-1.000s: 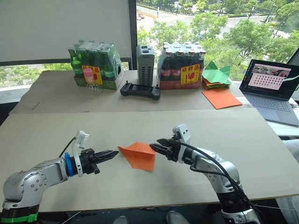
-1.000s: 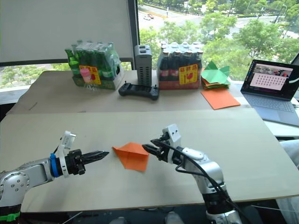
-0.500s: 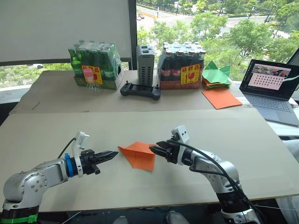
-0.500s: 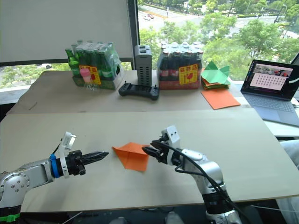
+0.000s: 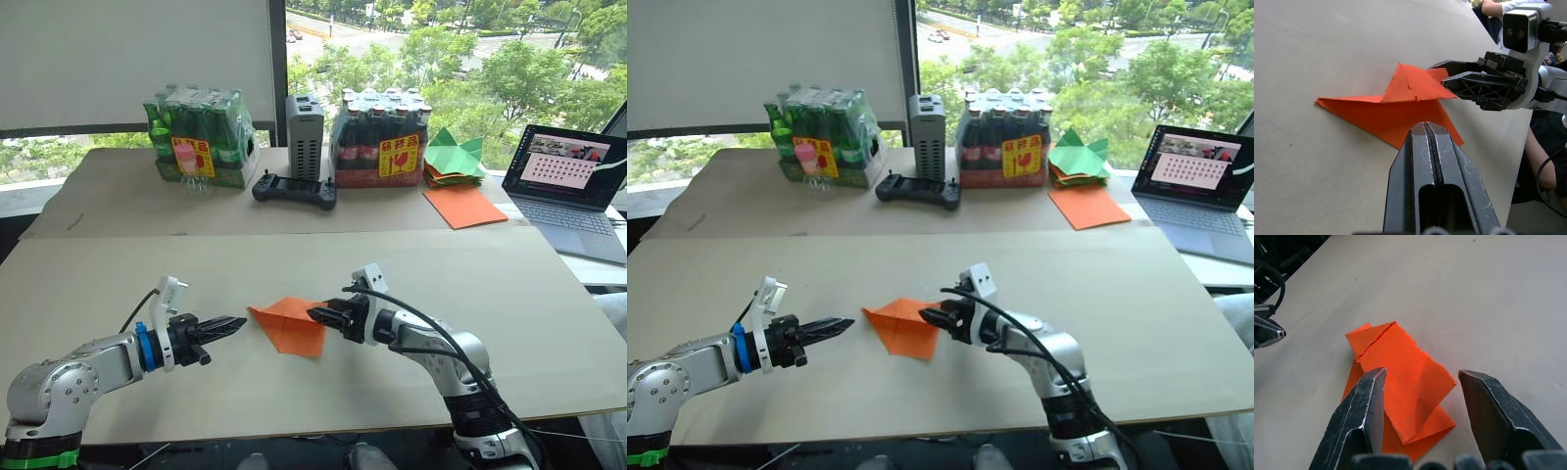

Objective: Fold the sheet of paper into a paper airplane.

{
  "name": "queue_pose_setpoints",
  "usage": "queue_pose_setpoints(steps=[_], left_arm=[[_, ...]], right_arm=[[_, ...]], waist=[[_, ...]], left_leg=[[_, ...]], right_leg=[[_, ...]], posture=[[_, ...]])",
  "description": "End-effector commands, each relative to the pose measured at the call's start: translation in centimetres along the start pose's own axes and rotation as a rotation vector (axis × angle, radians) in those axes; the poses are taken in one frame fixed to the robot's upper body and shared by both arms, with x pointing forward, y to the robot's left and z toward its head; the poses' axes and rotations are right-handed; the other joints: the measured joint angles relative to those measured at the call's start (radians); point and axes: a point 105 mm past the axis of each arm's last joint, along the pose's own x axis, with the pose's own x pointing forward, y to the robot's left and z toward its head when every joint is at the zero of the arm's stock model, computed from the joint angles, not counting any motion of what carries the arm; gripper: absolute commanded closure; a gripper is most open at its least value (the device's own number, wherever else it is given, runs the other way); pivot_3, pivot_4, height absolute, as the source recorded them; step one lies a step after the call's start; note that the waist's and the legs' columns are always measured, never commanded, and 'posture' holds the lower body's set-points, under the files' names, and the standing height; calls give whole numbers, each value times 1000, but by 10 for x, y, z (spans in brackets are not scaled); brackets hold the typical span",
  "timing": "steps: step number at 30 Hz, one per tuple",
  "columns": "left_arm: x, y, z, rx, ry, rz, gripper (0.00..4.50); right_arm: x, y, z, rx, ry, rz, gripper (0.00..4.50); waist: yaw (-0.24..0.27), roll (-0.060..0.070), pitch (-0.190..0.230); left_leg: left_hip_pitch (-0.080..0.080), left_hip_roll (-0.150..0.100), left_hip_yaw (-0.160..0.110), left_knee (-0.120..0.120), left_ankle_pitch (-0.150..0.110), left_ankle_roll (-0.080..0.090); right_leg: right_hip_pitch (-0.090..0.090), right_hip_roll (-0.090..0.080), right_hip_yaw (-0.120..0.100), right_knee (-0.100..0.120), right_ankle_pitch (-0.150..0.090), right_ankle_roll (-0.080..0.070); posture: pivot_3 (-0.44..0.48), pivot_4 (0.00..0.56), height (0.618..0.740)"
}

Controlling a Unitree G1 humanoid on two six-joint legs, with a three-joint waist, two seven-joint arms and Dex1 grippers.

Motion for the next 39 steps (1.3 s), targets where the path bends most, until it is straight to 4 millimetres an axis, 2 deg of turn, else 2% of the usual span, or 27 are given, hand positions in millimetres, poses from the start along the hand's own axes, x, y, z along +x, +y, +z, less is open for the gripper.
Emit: queue_pose_setpoints(steps=[1,14,15,21,22,27,31,37,39], left_arm=[[-1,-6,5,37,-21,-13,4500],[-1,-3,4,28,-27,7,4500],[-1,-3,4,27,-26,8,4500],[-2,-6,3,30,-14,-10,4500],[-3,-6,2,30,-12,-12,4500],[-4,-6,3,34,-2,-18,4500],[-5,-5,5,38,-1,-18,4500],[-5,-3,6,40,3,-14,4500],[-5,-3,6,41,4,-13,4500]], right_arm=[[0,5,10,11,-31,34,1854],[1,13,9,3,-14,81,1854],[1,13,9,1,-16,83,2363],[1,15,10,-17,-19,92,4359],[1,15,10,-27,-19,93,4471],[-1,17,14,-104,-36,92,4471],[-4,18,26,-210,-88,85,4471],[-17,28,67,-631,-274,67,4471],[-22,29,74,-761,-317,54,4471]], waist=[[0,0,0],[0,0,0],[0,0,0],[-1,0,0],[0,0,0],[0,0,0],[1,0,0],[-1,0,0],[0,0,0]], left_leg=[[0,0,0,0,0,0],[0,0,0,0,0,0],[0,0,0,0,0,0],[0,0,0,0,0,0],[0,0,0,0,0,0],[0,0,0,0,0,0],[0,0,0,0,0,0],[0,0,0,0,0,0],[0,0,0,0,0,0]], right_leg=[[0,0,0,0,0,0],[0,0,0,0,0,0],[0,0,0,0,0,0],[0,0,0,0,0,0],[0,0,0,0,0,0],[0,0,0,0,0,0],[0,0,0,0,0,0],[0,0,0,0,0,0],[0,0,0,0,0,0]], posture=[[0,150,740],[0,150,740],[0,150,740],[0,150,740],[0,150,740],[0,150,740],[0,150,740],[0,150,740],[0,150,740]])
